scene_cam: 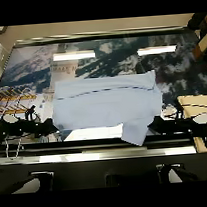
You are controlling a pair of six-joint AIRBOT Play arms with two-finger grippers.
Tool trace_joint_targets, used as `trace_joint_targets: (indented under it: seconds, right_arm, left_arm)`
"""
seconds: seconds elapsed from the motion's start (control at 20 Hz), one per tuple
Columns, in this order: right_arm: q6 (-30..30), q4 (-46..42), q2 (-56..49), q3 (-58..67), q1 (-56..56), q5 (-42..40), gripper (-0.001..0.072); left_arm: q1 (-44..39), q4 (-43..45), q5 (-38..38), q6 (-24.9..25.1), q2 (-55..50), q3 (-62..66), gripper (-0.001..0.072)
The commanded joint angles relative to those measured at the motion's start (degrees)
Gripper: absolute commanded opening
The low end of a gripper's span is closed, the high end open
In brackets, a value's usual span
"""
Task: Fold the clothes and pants, and hang the long-sleeved shirts on hangers.
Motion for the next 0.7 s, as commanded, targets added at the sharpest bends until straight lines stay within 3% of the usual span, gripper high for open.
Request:
trace_joint_targets:
  seconds: [0.0,0.15,0.35,0.5,0.65]
  right_arm:
    - [0.5,-0.2,5.2,0.7,0.0,7.3,0.0038]
    - [4.9,-2.8,14.2,0.7,0.0,16.5,0.0037]
    - [12.2,-3.4,27.9,3.8,0.0,24.6,0.0036]
    - [13.0,-4.2,28.5,10.1,0.0,20.0,0.0035]
    - [7.3,-3.7,16.9,16.1,0.0,12.5,0.0035]
  left_arm:
    - [0.2,1.5,-3.6,-2.9,4.7,0.8,0.0011]
    - [1.0,8.9,-9.5,-7.4,13.7,0.8,0.0011]
    - [3.1,9.9,-14.1,-10.2,26.7,0.9,0.0011]
    - [2.5,7.5,-12.8,-11.4,28.4,2.7,0.001]
    - [0.1,5.6,-5.8,-11.4,22.3,7.2,0.001]
